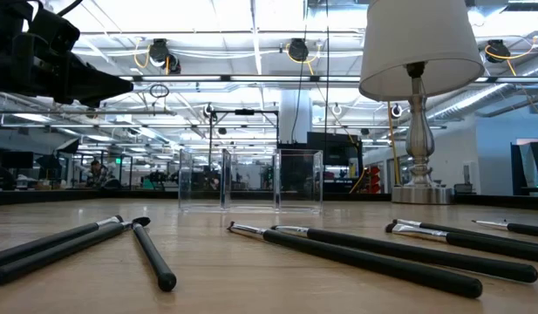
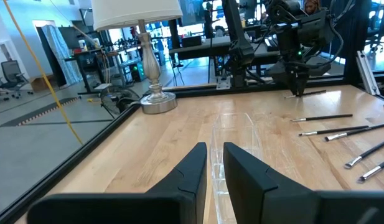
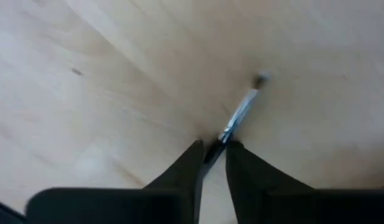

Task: Put items in baskets/containers
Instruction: Put the eyeshadow brush in the transparent organizer

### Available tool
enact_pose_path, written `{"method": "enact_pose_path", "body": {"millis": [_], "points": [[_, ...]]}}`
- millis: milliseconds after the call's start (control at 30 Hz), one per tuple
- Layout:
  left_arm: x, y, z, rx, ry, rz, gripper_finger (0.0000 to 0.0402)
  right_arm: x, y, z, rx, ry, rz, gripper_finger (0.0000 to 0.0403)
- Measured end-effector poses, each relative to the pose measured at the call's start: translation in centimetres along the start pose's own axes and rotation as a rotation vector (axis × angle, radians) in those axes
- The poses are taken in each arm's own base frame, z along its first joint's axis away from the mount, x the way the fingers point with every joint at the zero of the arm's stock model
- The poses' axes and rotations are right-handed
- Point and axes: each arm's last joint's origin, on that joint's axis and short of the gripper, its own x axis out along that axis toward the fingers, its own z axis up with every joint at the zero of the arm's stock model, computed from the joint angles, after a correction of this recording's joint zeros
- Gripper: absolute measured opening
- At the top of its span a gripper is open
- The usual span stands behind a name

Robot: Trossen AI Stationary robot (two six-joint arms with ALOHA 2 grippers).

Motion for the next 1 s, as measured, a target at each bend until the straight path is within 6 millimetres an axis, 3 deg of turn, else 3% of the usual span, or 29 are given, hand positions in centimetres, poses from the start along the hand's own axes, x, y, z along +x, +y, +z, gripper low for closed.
{"method": "enact_pose_path", "body": {"millis": [267, 500, 800, 1000], "points": [[0.0, 0.0, 0.0, 0.002, -0.001, 0.0, 0.0065, -0.2, 0.5, 1.7, -0.121, -0.117, 0.051, 0.0009], [0.0, 0.0, 0.0, 0.004, 0.0, 0.001, 0.0065, -0.5, 1.5, 4.6, -0.216, -0.296, 0.114, 0.0004], [0.0, 0.0, 0.0, 0.016, 0.0, 0.002, 0.0065, 1.3, 0.9, 9.0, -0.283, -0.325, -0.008, 0.0004], [0.0, 0.0, 0.0, 0.017, 0.0, 0.001, 0.0065, 1.3, 0.2, 11.4, -0.255, -0.372, -0.05, 0.0004]]}}
